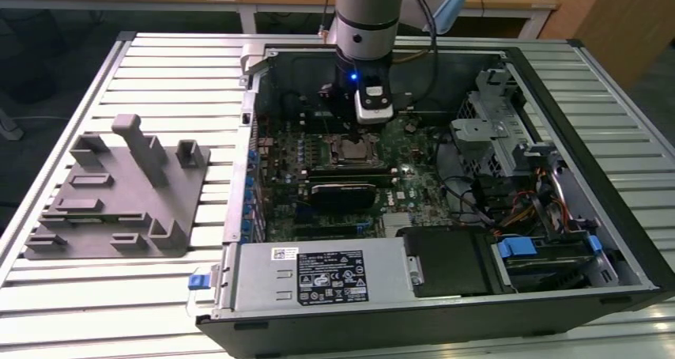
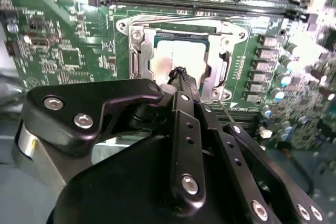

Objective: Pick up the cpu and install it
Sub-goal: 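Close the cpu cover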

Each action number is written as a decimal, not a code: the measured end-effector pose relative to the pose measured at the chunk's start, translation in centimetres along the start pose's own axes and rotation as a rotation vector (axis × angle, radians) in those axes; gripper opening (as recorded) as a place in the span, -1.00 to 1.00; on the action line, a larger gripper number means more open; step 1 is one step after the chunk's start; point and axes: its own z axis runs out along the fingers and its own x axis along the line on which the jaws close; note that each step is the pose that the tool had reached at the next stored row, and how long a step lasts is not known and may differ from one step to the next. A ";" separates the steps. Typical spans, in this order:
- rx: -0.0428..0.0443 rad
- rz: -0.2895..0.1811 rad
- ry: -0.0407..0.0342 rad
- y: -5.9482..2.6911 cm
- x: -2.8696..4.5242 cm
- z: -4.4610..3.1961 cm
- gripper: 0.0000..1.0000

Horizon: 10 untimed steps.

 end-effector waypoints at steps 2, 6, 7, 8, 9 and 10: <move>-0.0004 -0.038 0.0008 0.00 0.00 0.01 -0.79; -0.0009 -0.109 0.0025 0.00 0.00 0.03 -0.79; -0.0009 -0.127 0.0028 0.00 0.00 0.03 -0.79; -0.0008 -0.145 0.0031 -0.01 0.00 0.04 -0.79; -0.0007 -0.165 0.0034 0.00 0.00 0.05 -0.79; -0.0003 -0.183 0.0036 0.00 0.00 0.07 -0.79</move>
